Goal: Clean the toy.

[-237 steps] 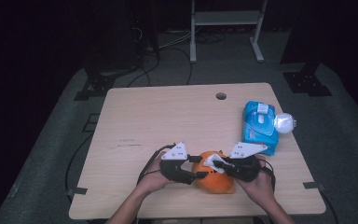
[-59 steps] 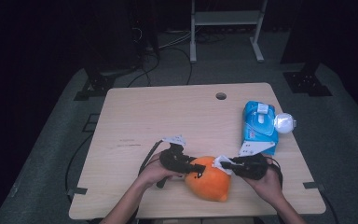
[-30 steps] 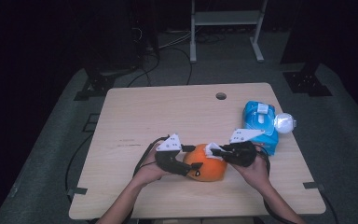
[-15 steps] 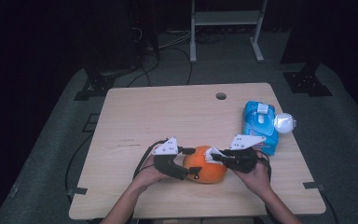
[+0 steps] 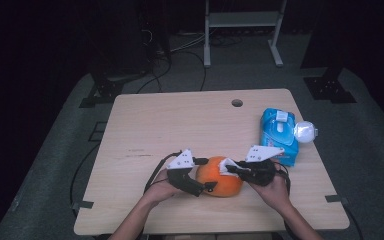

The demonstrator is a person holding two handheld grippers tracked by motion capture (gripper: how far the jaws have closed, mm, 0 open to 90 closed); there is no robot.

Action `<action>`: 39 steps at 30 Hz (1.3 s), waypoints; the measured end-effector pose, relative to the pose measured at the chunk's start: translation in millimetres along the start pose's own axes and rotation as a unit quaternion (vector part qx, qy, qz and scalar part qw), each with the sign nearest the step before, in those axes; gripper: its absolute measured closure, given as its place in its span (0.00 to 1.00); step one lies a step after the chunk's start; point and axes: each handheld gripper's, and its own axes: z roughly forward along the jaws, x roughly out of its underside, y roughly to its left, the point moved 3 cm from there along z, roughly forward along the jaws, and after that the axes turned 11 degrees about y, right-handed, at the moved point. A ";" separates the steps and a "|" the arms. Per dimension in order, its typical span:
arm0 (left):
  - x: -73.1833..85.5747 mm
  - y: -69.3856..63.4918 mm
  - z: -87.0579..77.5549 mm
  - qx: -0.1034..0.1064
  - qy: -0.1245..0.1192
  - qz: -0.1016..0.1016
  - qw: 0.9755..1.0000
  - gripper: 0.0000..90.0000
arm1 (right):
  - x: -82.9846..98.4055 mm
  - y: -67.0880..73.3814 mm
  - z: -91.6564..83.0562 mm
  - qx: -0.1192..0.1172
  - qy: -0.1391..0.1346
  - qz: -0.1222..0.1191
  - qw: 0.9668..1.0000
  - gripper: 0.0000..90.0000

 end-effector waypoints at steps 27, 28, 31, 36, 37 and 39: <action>3.9 -3.5 -5.1 -0.033 0.062 -0.019 0.997 0.49 | -30.3 39.7 6.8 0.020 -0.002 -0.070 0.997 0.91; 4.4 -2.7 -5.6 -0.033 0.062 -0.019 0.997 0.49 | -30.6 38.7 7.3 0.022 -0.002 -0.072 0.997 0.91; 4.5 -1.1 -4.9 -0.028 0.053 -0.028 0.998 0.48 | -28.0 32.9 3.5 0.031 0.002 -0.069 0.997 0.91; 4.7 0.8 -3.9 -0.023 0.043 -0.036 0.998 0.45 | -13.8 16.2 -7.9 0.043 0.002 -0.043 0.998 0.91; 4.7 0.8 -3.2 -0.021 0.038 -0.035 0.998 0.44 | -11.4 13.8 -9.1 0.043 0.002 -0.038 0.998 0.91; 4.3 0.8 -2.0 -0.022 0.037 -0.029 0.999 0.42 | -5.9 9.2 -9.6 0.036 0.002 -0.024 0.999 0.91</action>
